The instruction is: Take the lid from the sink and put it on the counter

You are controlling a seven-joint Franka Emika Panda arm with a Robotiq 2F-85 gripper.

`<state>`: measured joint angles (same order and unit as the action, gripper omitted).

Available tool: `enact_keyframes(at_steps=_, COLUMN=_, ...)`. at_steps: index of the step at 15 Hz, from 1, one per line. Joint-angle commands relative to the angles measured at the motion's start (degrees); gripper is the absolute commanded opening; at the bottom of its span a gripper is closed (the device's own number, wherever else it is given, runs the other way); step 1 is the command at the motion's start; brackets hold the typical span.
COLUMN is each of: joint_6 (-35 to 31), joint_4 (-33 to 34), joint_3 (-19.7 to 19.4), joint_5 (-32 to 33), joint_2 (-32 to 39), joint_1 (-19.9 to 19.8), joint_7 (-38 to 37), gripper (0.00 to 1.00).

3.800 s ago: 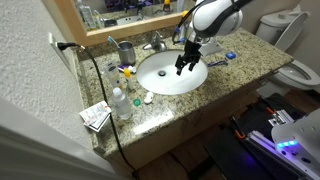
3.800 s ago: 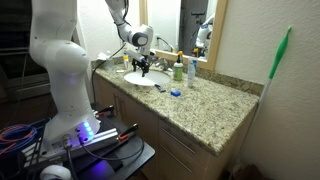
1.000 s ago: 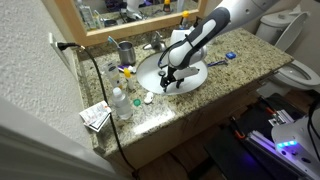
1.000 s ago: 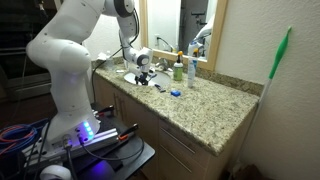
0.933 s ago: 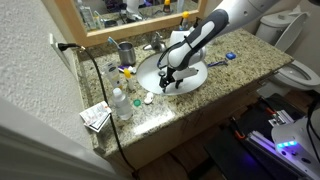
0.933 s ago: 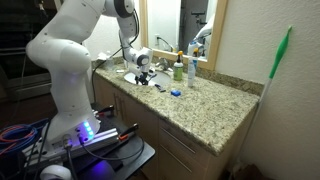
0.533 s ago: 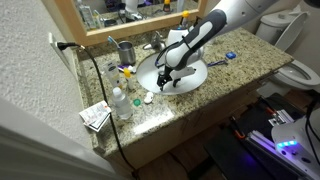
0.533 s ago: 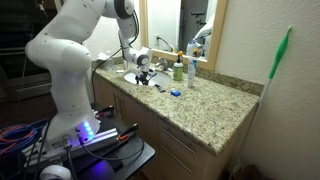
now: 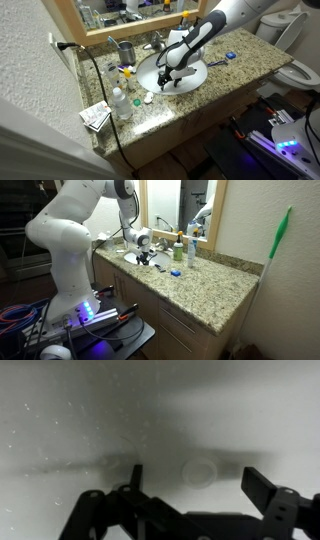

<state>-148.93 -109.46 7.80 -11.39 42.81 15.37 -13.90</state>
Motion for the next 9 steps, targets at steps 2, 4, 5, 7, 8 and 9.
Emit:
enact_keyframes(at_steps=2, joint_6=1.24, joint_4=1.83, joint_3=-2.01, joint_5=1.4, joint_2=1.39, joint_1=1.57, joint_7=-3.62, gripper=1.0)
enact_keyframes(at_steps=4, joint_6=1.71, joint_4=2.69, joint_3=-1.54, joint_5=0.9, joint_2=2.53, joint_1=0.94, joint_7=-3.58, gripper=1.0)
enact_keyframes(at_steps=5, joint_6=1.26, joint_4=2.85, joint_3=-1.22, joint_5=0.58, joint_2=2.77, joint_1=0.68, joint_7=-3.41, gripper=1.0)
enact_keyframes(at_steps=7, joint_6=0.76, joint_4=1.33, joint_3=-0.71, joint_5=0.38, joint_2=0.97, joint_1=0.33, joint_7=-3.01, gripper=1.0)
enact_keyframes(at_steps=8, joint_6=0.76, joint_4=1.6, joint_3=-0.72, joint_5=0.37, joint_2=1.13, joint_1=0.33, joint_7=-3.07, gripper=1.0)
enact_keyframes(at_steps=9, joint_6=0.76, joint_4=1.7, joint_3=-0.72, joint_5=0.37, joint_2=1.19, joint_1=0.34, joint_7=-3.1, gripper=1.0)
